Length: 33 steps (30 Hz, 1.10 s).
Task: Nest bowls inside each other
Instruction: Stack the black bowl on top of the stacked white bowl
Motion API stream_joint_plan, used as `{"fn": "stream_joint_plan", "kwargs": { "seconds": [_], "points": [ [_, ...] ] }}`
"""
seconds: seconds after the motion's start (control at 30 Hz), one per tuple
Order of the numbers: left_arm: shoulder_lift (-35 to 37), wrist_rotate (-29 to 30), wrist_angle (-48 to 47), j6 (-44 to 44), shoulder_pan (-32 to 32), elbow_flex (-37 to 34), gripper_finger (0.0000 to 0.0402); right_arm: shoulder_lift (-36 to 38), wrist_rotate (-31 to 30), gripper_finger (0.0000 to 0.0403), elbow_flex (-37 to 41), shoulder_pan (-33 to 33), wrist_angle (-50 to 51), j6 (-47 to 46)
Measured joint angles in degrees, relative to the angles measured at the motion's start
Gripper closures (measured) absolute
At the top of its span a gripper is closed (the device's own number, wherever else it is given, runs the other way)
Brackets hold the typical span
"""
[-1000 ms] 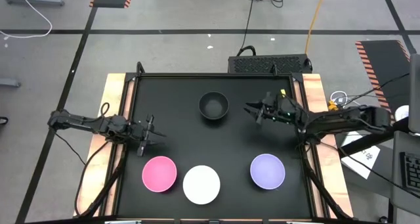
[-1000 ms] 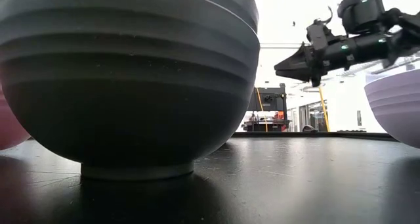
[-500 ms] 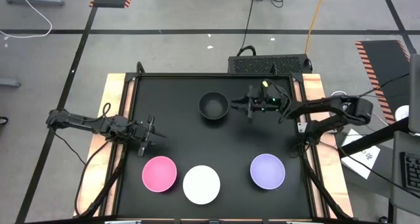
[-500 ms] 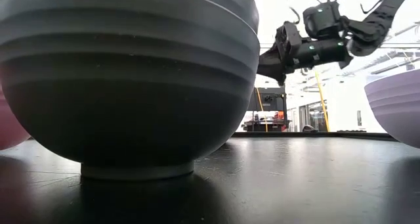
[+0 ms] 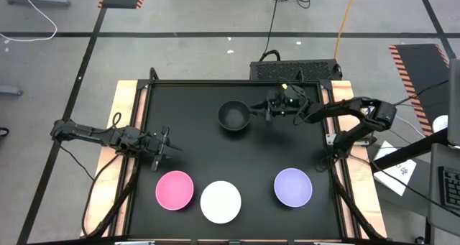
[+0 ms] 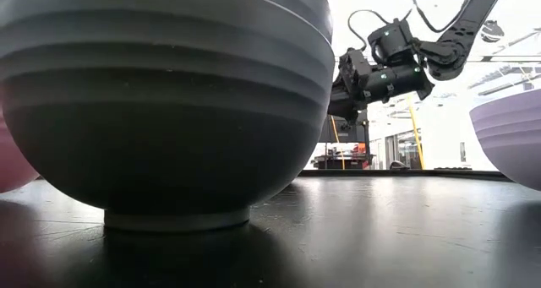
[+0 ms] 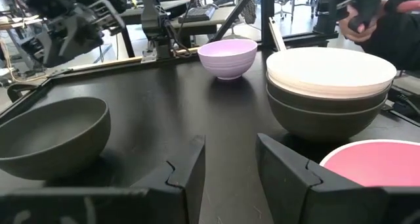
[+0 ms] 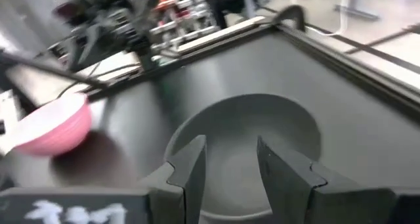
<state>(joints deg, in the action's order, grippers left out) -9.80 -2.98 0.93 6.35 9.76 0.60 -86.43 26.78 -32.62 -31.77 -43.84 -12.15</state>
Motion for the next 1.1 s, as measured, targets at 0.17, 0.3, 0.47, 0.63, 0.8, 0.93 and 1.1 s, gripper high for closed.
{"fn": "stream_joint_plan", "kwargs": {
  "seconds": [0.17, 0.3, 0.47, 0.63, 0.8, 0.93, 1.1],
  "points": [
    [0.0, 0.0, 0.0, 0.0, 0.0, 0.0, 0.0266, 0.0, -1.0, 0.0272, -0.8, -2.0, 0.5, -7.3],
    [0.0, 0.0, 0.0, 0.0, 0.0, 0.0, 0.0266, 0.1, -1.2, 0.0272, -4.4, -2.5, 6.2, -10.4],
    [0.0, -0.1, 0.0, 0.0, 0.0, 0.0, 0.0266, 0.1, -3.5, 0.0272, -9.4, -2.0, 13.5, -11.0],
    [0.0, -0.2, 0.0, 0.0, 0.0, 0.0, 0.0266, 0.1, -4.8, 0.0272, -14.2, -1.9, 23.0, -10.1],
    [-0.1, -0.2, 0.0, 0.0, 0.0, 0.0, 0.0266, 0.1, -6.1, 0.0272, -18.8, -1.9, 34.5, -8.5],
    [-1.0, -0.2, 0.0, 0.3, 0.0, 0.0, 0.0266, 0.1, -6.0, 0.0272, -21.8, -1.9, 43.5, -6.5],
    [-2.1, -0.2, 0.0, 0.6, 0.0, 0.0, 0.0266, 0.1, -4.2, 0.0272, -24.3, -1.8, 50.2, -2.6]
  ]
}}
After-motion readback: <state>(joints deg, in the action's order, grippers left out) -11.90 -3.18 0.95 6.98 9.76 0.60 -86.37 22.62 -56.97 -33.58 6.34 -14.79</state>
